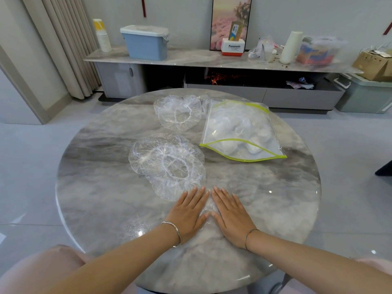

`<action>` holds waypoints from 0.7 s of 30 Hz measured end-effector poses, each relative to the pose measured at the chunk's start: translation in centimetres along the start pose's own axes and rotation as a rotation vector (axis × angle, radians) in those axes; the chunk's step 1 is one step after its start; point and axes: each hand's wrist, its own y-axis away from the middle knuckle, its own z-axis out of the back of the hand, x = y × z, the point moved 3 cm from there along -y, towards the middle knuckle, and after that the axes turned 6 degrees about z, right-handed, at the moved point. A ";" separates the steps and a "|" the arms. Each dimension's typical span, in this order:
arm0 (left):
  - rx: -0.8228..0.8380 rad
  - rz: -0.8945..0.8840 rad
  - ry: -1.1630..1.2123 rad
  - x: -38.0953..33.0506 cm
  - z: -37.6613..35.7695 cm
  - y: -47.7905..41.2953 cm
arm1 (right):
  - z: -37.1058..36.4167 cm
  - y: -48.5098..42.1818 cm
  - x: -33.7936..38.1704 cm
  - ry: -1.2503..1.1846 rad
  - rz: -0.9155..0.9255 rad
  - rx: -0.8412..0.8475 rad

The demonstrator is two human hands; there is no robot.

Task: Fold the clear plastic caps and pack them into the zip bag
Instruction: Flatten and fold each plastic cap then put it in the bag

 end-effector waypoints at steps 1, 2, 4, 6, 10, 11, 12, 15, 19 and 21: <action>0.004 0.002 -0.002 0.0 0.0 0.0 | 0.3 0.0 0.0 0.024 -0.009 -0.007; 0.008 0.001 0.002 0.1 0.0 -0.1 | 0.5 0.0 0.1 0.049 0.003 -0.003; 0.016 -0.008 0.008 0.4 0.2 -0.2 | 0.9 -0.2 -0.1 0.037 0.100 -0.080; 0.012 0.007 0.016 0.9 0.7 -0.3 | 1.7 -0.3 -0.6 -0.058 0.140 -0.147; -0.026 0.107 0.004 2.3 1.9 0.1 | 4.8 0.9 0.6 -0.117 0.299 -0.297; -0.049 0.108 0.001 2.4 2.3 0.1 | 4.8 1.2 1.0 -0.115 0.369 -0.295; -0.102 0.069 -0.017 2.4 2.9 0.1 | 4.5 1.5 1.4 -0.109 0.435 -0.276; -0.306 0.002 -0.037 2.6 3.8 0.4 | 3.5 2.2 2.3 -0.035 0.596 -0.170; -0.123 0.052 0.012 2.3 4.8 1.2 | 3.1 1.9 2.2 0.146 0.728 -0.240; -0.115 0.059 -0.017 2.3 5.3 1.3 | 3.2 1.6 2.1 0.140 0.735 -0.280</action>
